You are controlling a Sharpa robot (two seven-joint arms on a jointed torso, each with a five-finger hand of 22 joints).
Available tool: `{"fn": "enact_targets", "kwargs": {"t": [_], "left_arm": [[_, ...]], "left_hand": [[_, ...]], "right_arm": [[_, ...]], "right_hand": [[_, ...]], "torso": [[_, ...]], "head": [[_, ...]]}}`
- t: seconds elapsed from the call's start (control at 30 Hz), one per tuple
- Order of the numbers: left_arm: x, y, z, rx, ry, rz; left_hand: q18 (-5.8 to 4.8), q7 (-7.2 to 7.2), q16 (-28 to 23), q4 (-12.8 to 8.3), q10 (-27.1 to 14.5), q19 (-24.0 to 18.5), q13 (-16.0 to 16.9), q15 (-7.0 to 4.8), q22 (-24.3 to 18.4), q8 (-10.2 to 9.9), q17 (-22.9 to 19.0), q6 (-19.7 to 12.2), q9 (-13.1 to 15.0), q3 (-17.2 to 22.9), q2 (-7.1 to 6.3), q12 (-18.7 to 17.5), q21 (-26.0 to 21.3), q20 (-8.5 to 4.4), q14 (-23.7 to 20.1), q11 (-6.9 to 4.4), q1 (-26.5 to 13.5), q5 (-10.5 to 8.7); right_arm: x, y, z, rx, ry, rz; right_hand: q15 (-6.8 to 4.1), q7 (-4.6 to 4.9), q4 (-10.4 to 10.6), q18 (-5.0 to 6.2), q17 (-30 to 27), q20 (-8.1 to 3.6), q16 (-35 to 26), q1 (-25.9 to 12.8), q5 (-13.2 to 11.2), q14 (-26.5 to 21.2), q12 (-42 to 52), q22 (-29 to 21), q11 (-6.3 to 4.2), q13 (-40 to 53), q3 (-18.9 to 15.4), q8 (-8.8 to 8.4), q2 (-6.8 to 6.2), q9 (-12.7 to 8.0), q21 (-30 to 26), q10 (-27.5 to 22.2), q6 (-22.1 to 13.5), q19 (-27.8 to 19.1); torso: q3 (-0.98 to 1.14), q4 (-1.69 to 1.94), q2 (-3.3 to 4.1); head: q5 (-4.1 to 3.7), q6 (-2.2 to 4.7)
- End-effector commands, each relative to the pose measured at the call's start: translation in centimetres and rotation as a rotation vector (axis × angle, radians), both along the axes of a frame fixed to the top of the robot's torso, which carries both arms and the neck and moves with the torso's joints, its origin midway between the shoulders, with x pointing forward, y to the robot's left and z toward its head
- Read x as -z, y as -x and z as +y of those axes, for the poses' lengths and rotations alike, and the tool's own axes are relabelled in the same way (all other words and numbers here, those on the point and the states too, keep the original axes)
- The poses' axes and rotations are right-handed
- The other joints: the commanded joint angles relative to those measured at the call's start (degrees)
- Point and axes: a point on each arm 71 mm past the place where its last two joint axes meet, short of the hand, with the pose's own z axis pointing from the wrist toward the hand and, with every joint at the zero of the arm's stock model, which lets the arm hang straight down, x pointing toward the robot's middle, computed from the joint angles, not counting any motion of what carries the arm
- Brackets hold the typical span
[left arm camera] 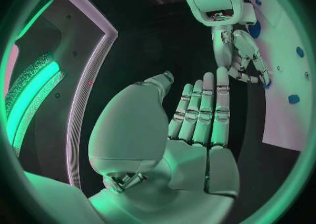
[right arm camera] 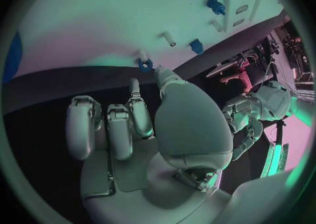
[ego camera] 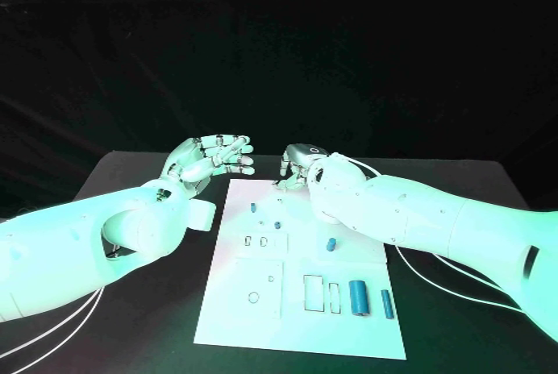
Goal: Assemble the parts on the task board
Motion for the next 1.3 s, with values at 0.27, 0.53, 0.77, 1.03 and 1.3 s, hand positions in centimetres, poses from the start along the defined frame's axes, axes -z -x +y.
{"fn": "enact_targets", "kwargs": {"t": [0.27,0.53,0.77,1.03,1.3], "left_arm": [[-0.3,0.0,-0.6,0.027,0.013,-0.006],[-0.3,-0.1,-0.6,0.029,0.013,-0.005],[-0.3,-0.1,-0.7,0.03,0.013,-0.004],[-0.3,-0.1,-0.8,0.033,0.014,-0.003],[-0.3,-0.1,-0.9,0.035,0.014,-0.002]], "left_hand": [[0.56,1.21,0.3,0.1,0.2,-0.4,0.0,-0.06,0.1,-0.2,0.2,-0.3,0.1,0.3,-0.03,-0.3,0.3,0.12,-0.4,0.13,0.3,-0.32],[0.56,1.21,0.3,0.1,0.2,-0.4,0.0,-0.06,0.1,-0.2,0.2,-0.3,0.1,0.3,-0.03,-0.3,0.3,0.12,-0.4,0.13,0.3,-0.32],[0.56,1.21,0.3,0.1,0.2,-0.4,0.0,-0.06,0.1,-0.2,0.2,-0.3,0.1,0.3,-0.03,-0.3,0.3,0.12,-0.4,0.13,0.3,-0.32],[0.56,1.23,0.3,0.1,0.2,-0.5,0.0,-0.05,0.2,-0.2,0.3,-0.3,0.1,0.4,-0.03,-0.4,0.4,0.14,-0.5,0.15,0.2,-0.33],[0.56,1.23,0.3,0.1,0.2,-0.5,0.0,-0.05,0.2,-0.2,0.3,-0.3,0.1,0.4,-0.03,-0.4,0.4,0.14,-0.5,0.15,0.2,-0.33]], "right_arm": [[0.2,-0.6,0.1,0.042,0.047,0.015],[0.3,-0.5,0.5,0.028,0.033,0.023],[0.4,-0.5,0.7,0.012,0.023,0.034],[0.7,-0.4,0.9,-0.001,0.022,0.052],[1.0,-0.4,1.0,-0.005,0.023,0.056]], "right_hand": [[-0.36,-0.17,0.0,-0.67,13.6,-0.1,0.3,-0.6,0.3,5.7,0.3,4.5,-0.1,2.0,-0.4,0.71,0.29,0.1,0.6,0.4,0.6,0.6],[-0.41,-0.26,0.0,-0.73,13.7,-0.14,0.4,-0.6,0.3,5.7,0.5,4.8,-0.17,2.3,-0.4,0.94,0.4,0.2,0.8,0.6,0.8,0.7],[-0.6,-0.48,-0.2,-0.75,13.9,-0.3,0.4,0.4,0.3,5.7,0.6,4.9,-0.39,2.5,0.2,1.34,0.78,0.2,0.9,0.7,0.8,0.7],[-0.7,-0.53,-0.5,-0.78,14.0,-0.44,0.5,3.3,0.3,5.8,0.6,5.2,-0.48,2.7,2.1,1.69,0.62,0.1,1.0,0.7,0.4,0.7],[-0.7,-0.52,-0.5,-0.8,14.1,-0.45,0.5,3.7,0.3,5.8,0.5,5.3,-0.48,2.6,2.4,1.74,0.43,0.0,1.1,0.7,0.3,0.8]], "torso": [[0.11,0.01,-0.03],[0.16,-0.15,-0.07],[0.13,-0.19,-0.1],[0.12,-0.09,-0.06],[0.1,-0.06,-0.04]], "head": [[0.13,0.06],[0.29,-0.11],[0.31,-0.16],[0.23,-0.23],[0.38,-0.25]]}}
